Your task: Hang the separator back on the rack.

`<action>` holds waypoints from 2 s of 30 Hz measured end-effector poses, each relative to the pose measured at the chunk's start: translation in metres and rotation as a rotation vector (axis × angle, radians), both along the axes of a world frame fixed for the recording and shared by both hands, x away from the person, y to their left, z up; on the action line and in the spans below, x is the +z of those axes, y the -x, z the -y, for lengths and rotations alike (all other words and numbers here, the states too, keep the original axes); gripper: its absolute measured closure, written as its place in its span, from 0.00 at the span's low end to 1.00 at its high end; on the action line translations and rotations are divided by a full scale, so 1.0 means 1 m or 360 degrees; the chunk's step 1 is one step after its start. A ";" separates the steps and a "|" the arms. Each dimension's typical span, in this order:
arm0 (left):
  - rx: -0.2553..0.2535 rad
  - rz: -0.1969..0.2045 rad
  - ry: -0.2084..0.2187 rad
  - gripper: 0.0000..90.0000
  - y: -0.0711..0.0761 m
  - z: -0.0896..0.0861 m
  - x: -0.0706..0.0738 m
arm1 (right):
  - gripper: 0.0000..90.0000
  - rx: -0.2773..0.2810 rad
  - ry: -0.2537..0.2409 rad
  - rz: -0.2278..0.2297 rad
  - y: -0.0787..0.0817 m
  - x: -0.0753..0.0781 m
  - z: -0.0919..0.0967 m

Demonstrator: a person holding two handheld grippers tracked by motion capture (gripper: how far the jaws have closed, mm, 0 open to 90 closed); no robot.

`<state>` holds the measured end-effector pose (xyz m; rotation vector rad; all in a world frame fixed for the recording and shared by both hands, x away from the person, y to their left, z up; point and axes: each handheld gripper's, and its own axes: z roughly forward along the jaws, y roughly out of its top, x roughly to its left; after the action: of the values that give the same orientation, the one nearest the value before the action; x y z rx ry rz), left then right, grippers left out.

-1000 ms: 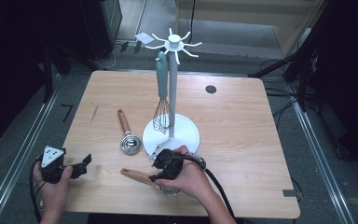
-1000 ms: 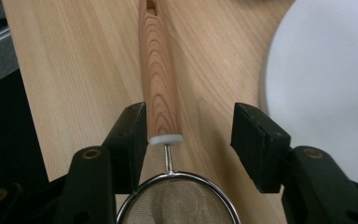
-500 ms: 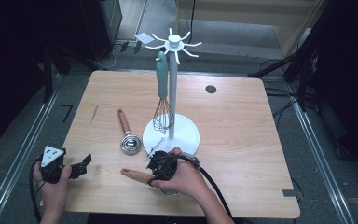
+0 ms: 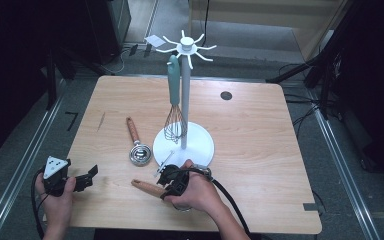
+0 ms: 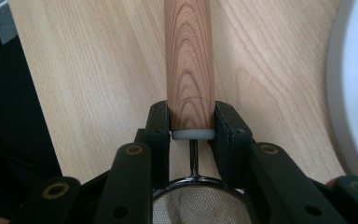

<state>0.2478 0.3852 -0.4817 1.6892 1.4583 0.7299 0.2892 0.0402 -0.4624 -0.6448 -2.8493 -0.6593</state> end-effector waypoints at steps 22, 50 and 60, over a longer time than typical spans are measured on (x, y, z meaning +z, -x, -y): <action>0.0002 0.0005 0.0015 0.00 0.000 -0.001 0.000 | 0.79 -0.0431 -0.0343 0.0213 0.003 0.008 0.094; 0.0010 -0.0001 0.0029 0.00 0.000 -0.002 0.000 | 0.79 -0.0845 -0.0574 0.0455 0.006 0.014 0.154; 0.0012 -0.0002 0.0034 0.00 0.000 -0.003 0.000 | 0.79 -0.0958 -0.0696 0.0594 0.010 0.026 0.161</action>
<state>0.2480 0.3879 -0.4815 1.6690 1.4694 0.7148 0.2794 -0.1209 -0.4365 -1.4294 -2.6354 -1.5807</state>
